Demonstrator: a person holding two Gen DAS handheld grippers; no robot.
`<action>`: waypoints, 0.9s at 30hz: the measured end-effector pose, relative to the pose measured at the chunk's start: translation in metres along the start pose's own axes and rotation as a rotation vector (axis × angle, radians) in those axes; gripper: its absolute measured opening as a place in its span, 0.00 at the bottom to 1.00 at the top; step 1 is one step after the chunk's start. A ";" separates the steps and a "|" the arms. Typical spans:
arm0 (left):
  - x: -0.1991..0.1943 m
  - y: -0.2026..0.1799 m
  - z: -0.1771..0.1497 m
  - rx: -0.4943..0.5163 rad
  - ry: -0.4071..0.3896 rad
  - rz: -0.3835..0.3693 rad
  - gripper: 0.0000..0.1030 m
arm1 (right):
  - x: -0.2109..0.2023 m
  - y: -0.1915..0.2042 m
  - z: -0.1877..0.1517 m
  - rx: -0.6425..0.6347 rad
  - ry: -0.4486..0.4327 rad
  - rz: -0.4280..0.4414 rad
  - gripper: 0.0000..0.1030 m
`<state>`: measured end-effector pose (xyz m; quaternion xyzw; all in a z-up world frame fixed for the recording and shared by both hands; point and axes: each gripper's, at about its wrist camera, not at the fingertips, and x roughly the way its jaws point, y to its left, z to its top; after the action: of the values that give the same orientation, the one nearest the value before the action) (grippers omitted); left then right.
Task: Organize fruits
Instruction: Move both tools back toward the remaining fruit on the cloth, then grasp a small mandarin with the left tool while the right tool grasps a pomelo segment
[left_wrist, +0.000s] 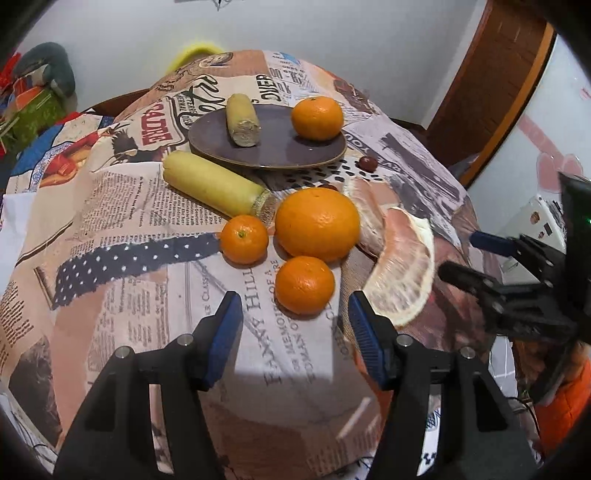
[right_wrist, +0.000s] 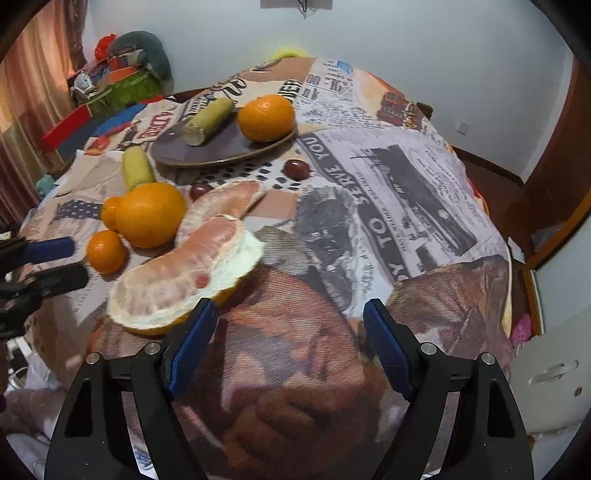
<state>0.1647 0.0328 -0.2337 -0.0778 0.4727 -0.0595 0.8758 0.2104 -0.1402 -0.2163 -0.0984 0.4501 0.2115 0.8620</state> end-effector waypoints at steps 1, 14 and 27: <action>0.004 0.000 0.001 -0.004 0.006 -0.006 0.58 | -0.003 0.003 -0.001 0.001 -0.003 0.011 0.77; 0.005 0.019 0.000 -0.047 -0.013 -0.044 0.36 | 0.012 0.033 0.013 0.046 0.023 0.090 0.80; -0.019 0.047 -0.012 -0.079 -0.057 0.000 0.36 | 0.044 0.062 0.024 0.087 0.055 0.048 0.95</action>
<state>0.1456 0.0813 -0.2337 -0.1141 0.4497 -0.0386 0.8850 0.2225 -0.0642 -0.2369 -0.0557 0.4848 0.2096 0.8473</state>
